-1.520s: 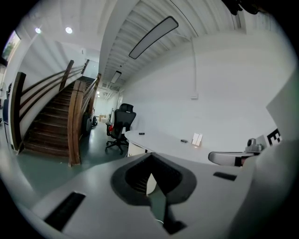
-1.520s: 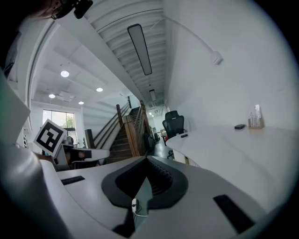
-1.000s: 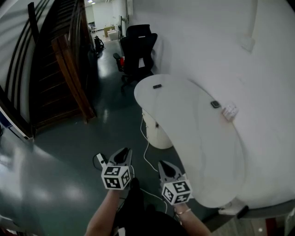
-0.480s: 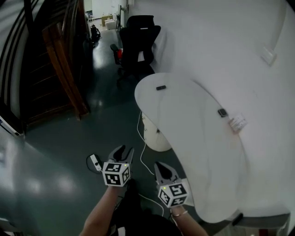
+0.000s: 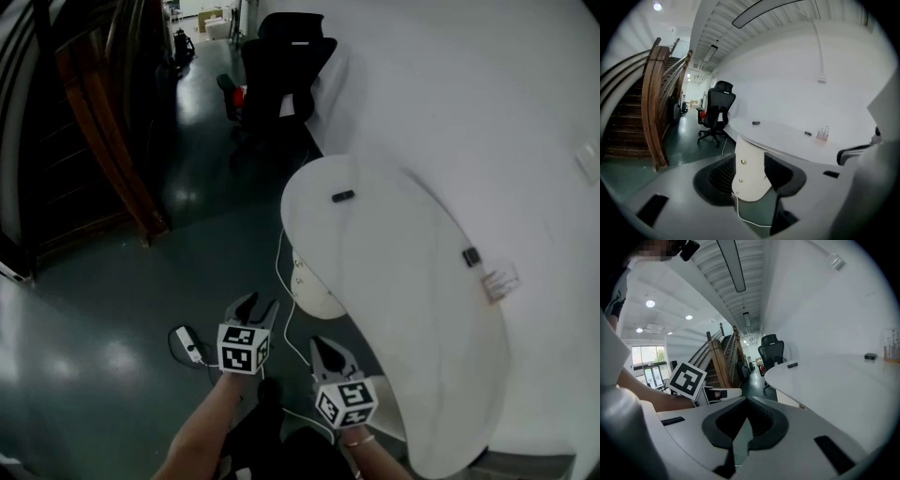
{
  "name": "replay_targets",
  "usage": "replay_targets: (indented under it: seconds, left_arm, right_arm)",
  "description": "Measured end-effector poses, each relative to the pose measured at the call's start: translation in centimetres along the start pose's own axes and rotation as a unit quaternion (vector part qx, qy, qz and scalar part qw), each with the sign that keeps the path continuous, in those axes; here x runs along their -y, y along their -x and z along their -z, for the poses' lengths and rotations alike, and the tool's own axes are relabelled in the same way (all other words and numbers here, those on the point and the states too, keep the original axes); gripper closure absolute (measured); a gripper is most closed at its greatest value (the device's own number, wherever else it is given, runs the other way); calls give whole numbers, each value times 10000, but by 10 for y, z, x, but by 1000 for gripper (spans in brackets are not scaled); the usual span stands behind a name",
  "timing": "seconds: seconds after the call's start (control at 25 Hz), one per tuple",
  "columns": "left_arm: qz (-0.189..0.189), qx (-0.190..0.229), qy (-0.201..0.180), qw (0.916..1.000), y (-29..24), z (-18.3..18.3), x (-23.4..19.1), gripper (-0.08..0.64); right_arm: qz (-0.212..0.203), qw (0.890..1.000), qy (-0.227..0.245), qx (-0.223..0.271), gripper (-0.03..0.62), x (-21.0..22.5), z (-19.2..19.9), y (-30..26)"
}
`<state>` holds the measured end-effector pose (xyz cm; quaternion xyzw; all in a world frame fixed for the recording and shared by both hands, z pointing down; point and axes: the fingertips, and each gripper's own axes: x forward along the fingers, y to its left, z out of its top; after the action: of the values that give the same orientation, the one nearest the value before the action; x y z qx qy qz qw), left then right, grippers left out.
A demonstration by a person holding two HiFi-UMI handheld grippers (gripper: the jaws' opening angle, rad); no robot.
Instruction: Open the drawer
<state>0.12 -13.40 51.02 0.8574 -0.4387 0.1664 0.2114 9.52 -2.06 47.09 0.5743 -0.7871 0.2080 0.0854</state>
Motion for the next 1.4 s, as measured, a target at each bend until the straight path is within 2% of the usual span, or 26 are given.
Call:
replay_targets:
  seconds: [0.16,0.32,0.4,0.88,1.08,1.4]
  left_arm:
    - [201,-163,-104,9996,-40,1,-11,377]
    - [416,-409,-328,9978,-76,15,-13,357]
    - [464,-463,-440,9969,-95,20,-15,353]
    - [532,-707,-488,9949,-191,50,-19,348]
    - [570,-811,-636,9930,-227,65,-21,350]
    - [590,-718,-451,9947,-268,79,-32,351]
  right_arm:
    - [111,9998,49,-130,589,6,1,-28]
    - [364,9983,-396,-204,589,18,10,-52]
    - [416,9978,-461,-245,589,25,15,-65]
    - [314,9949,-542,-787,589,62,76,-118]
    - [249,9945,-402,-938,589,70,90,-137]
    - [220,9945,-3,-1022,589,84,104,-157]
